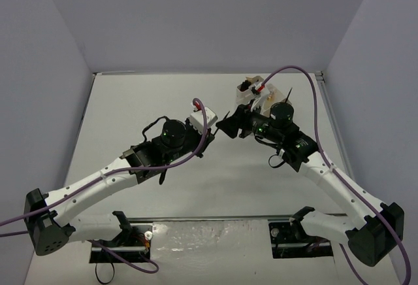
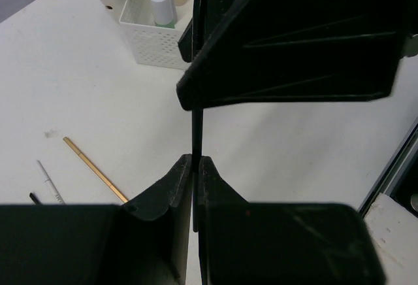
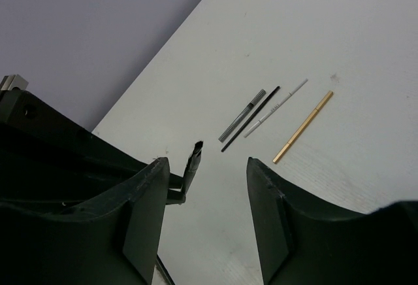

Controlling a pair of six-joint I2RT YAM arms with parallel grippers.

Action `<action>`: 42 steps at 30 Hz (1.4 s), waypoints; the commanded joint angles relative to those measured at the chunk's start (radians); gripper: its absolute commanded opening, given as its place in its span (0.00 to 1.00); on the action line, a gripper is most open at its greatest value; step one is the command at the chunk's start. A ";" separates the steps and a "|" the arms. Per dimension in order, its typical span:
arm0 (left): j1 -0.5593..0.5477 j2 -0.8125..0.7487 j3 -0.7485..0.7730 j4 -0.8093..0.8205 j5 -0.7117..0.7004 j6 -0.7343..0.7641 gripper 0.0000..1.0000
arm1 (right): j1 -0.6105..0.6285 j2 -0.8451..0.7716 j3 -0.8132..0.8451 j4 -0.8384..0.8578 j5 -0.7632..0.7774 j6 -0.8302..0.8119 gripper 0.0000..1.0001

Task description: Organize the makeup

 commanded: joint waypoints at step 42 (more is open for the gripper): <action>0.522 -0.145 -0.022 -0.408 -0.147 -0.164 0.97 | -0.392 0.113 0.175 0.107 0.759 -0.342 0.00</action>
